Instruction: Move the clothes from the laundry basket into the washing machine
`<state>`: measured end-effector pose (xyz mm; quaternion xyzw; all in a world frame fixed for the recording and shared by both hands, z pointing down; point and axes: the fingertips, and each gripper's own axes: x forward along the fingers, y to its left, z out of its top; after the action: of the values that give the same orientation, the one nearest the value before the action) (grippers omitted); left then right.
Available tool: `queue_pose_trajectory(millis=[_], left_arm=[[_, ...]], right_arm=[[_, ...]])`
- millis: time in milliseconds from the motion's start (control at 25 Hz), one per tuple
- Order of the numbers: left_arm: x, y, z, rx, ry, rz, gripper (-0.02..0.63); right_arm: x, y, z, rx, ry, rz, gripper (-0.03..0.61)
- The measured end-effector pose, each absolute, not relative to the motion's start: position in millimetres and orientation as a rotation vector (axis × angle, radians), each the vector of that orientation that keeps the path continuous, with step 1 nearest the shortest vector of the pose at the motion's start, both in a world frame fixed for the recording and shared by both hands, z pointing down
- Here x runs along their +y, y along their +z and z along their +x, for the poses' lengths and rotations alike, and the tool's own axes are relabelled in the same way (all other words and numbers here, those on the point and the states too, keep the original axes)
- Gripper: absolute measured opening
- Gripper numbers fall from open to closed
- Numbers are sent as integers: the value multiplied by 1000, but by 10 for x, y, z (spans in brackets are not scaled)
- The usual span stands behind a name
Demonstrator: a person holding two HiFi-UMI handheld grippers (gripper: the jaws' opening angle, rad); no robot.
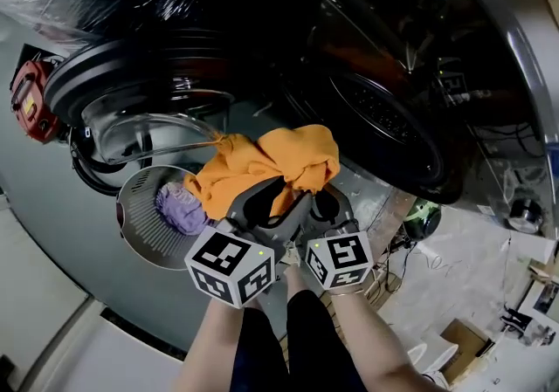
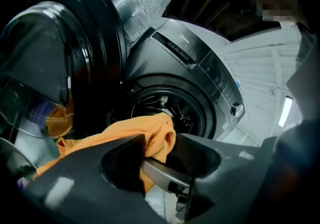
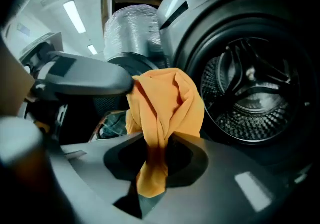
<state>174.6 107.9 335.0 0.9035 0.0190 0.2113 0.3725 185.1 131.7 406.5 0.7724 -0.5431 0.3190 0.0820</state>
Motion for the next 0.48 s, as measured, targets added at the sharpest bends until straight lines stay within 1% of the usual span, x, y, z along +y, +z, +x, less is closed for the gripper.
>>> queue_pose_trajectory(millis=[40,240,480], left_arm=[[1075,3391,1763,41,536,2310,204],[1131,3771,1782,16,612,2323,206],[1347,4169,1850,69,698,2356,206]], right_arm=[[1375,4116,1970,-1561,966,2359,106],[1591,4405,2515,-1305,960,2507,101],[1652,4595,3102,-1120,841,2649,101]])
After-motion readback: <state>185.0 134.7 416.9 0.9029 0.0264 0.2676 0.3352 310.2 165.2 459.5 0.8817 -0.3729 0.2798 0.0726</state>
